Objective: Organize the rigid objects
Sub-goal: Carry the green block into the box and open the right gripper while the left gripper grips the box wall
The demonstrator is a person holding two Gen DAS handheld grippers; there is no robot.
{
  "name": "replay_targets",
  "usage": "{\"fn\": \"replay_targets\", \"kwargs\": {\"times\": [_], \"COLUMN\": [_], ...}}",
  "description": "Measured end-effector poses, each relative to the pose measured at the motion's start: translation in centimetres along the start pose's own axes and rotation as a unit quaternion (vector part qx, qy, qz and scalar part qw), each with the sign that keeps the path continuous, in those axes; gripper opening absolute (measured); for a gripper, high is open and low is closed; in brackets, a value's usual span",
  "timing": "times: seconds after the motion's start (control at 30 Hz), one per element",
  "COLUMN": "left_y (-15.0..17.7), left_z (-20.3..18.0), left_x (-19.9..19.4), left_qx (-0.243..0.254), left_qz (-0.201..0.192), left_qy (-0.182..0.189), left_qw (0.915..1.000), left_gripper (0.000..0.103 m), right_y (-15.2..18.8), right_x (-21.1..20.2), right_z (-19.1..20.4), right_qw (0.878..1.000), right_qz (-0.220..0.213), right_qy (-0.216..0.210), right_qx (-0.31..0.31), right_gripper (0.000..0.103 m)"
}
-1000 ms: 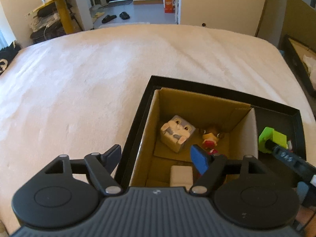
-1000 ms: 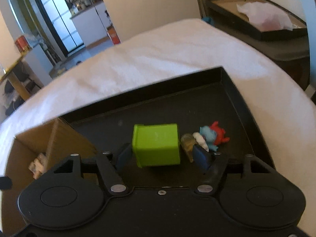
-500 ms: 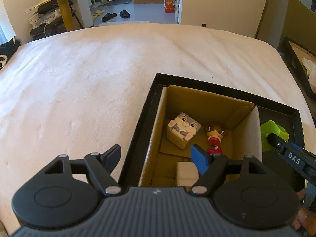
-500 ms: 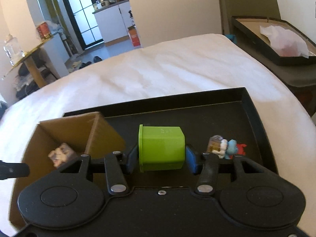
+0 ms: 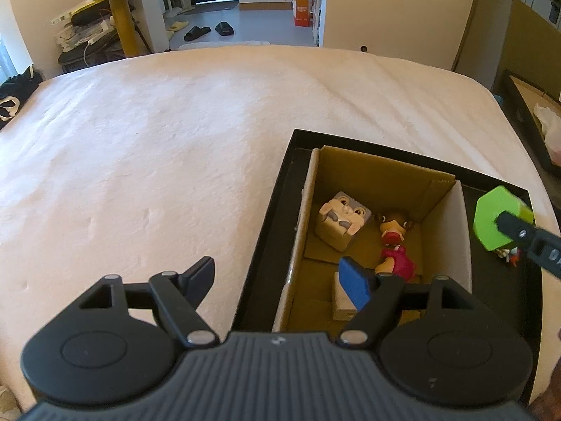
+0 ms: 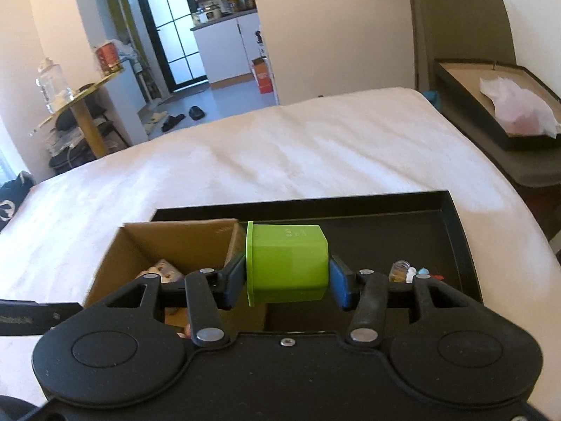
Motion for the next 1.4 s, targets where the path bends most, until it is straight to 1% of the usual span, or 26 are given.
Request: {"fn": "replay_targets", "kwargs": {"times": [0.1, 0.3, 0.57, 0.7, 0.87, 1.0, 1.13, 1.23, 1.3, 1.33, 1.4], "left_y": [0.1, 0.1, 0.2, 0.6, 1.4, 2.2, 3.0, 3.6, 3.8, 3.9, 4.0], "left_z": [0.3, 0.5, 1.9, 2.5, 3.0, 3.2, 3.3, 3.3, 3.3, 3.2, 3.2], "left_x": [-0.2, -0.9, -1.3, -0.8, -0.1, 0.5, 1.0, 1.3, 1.6, 1.7, 2.0], "left_qx": [-0.006, -0.008, -0.015, -0.022, -0.021, -0.016, -0.013, -0.013, -0.012, -0.012, -0.012], "left_qz": [0.001, -0.003, -0.009, -0.004, 0.0, 0.004, 0.011, 0.011, 0.015, 0.017, 0.02], "left_qy": [0.004, 0.023, 0.034, 0.044, 0.056, 0.073, 0.09, 0.099, 0.109, 0.113, 0.119], "left_qw": [1.0, 0.9997, 0.9993, 0.9988, 0.9982, 0.9972, 0.9958, 0.9949, 0.9938, 0.9934, 0.9927], "left_gripper": [0.076, 0.076, 0.076, 0.076, 0.076, 0.075, 0.073, 0.064, 0.051, 0.048, 0.037], "right_y": [-0.7, -1.9, -1.6, -1.2, -0.6, 0.1, 0.8, 1.1, 1.5, 1.6, 1.9], "right_x": [-1.0, -1.8, -1.8, -1.6, -1.1, -0.6, -0.2, 0.3, 0.5, 0.7, 0.9], "right_z": [0.5, 0.7, 2.7, 4.1, 5.9, 7.3, 8.4, 9.0, 9.4, 9.5, 9.5], "right_qw": [1.0, 1.0, 0.999, 0.998, 0.996, 0.994, 0.992, 0.99, 0.99, 0.989, 0.988], "right_qz": [-0.006, -0.013, -0.005, 0.006, 0.022, 0.041, 0.055, 0.066, 0.071, 0.074, 0.085], "right_qy": [-0.014, -0.027, -0.047, -0.053, -0.072, -0.09, -0.095, -0.102, -0.105, -0.108, -0.118], "right_qx": [0.001, -0.009, -0.024, -0.039, -0.047, -0.053, -0.063, -0.065, -0.066, -0.063, -0.05], "right_gripper": [0.049, 0.049, 0.049, 0.049, 0.049, 0.049, 0.049, 0.049, 0.049, 0.049, 0.049]}}
Point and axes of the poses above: each gripper's, at about its wrist camera, not at the fingertips, and x roughly the way its jaws point, z to its left, y to its underside, the point moved 4 cm from there along x, roughly the way its jaws point, and after that the axes turned 8 degrees about -z, right-handed, at the moved point
